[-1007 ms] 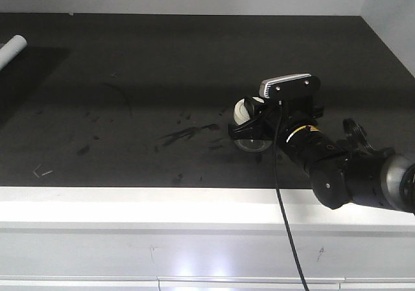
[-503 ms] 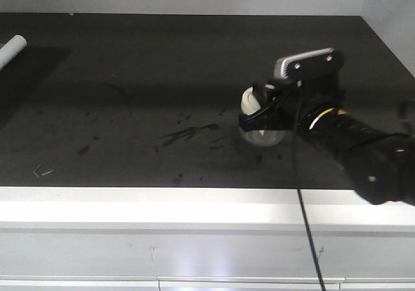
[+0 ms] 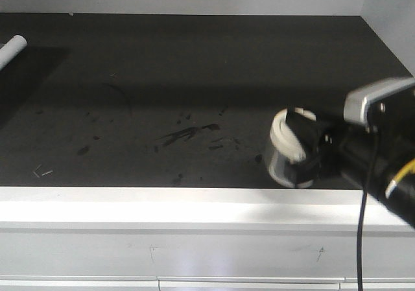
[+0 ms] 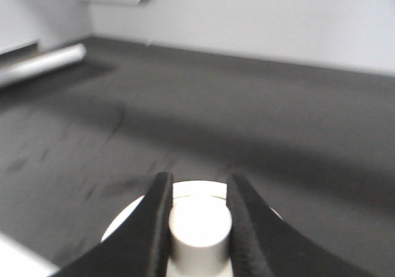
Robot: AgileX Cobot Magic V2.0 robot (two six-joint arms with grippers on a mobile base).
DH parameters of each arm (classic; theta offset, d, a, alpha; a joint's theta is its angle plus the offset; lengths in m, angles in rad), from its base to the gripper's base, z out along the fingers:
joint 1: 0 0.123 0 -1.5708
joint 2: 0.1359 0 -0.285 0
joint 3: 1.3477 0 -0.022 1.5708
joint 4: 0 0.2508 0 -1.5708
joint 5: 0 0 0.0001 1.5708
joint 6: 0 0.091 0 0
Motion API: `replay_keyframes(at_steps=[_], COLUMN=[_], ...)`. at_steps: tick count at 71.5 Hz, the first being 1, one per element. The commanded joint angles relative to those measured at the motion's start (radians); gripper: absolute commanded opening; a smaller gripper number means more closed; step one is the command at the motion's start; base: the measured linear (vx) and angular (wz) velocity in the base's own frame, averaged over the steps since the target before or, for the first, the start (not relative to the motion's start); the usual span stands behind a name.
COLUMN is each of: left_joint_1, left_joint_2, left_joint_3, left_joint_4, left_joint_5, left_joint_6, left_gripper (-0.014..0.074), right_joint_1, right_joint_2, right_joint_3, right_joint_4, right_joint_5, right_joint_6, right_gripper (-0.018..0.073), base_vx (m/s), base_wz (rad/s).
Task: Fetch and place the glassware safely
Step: 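Close the right gripper on the lid knob and lift the jar, then drive the base to the other black bench holding the jar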
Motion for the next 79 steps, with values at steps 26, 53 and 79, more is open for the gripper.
replay_keyframes(at_steps=[26,53,79], left_joint_1=[-0.009,-0.009,-0.009], left_joint_2=[0.01,0.01,0.01], left_joint_3=[-0.026,-0.026,-0.026], left_joint_4=[-0.008,-0.008,-0.008], left_joint_5=[-0.078,-0.078,-0.078], left_joint_6=[-0.001,-0.001,-0.001], left_gripper=[-0.0007,-0.0007,-0.0007], right_joint_1=[0.001,0.001,0.001], right_joint_2=[-0.027,-0.027,-0.027], right_joint_3=[0.04,0.04,0.04], right_joint_4=[-0.744,-0.744,-0.744], right_joint_5=[-0.333,-0.387,-0.387], right_joint_6=[0.651,0.648,0.648], right_gripper=[-0.0001,-0.0001,-0.0001], base_vx=[0.0,0.0,0.0], base_wz=[0.0,0.0,0.0])
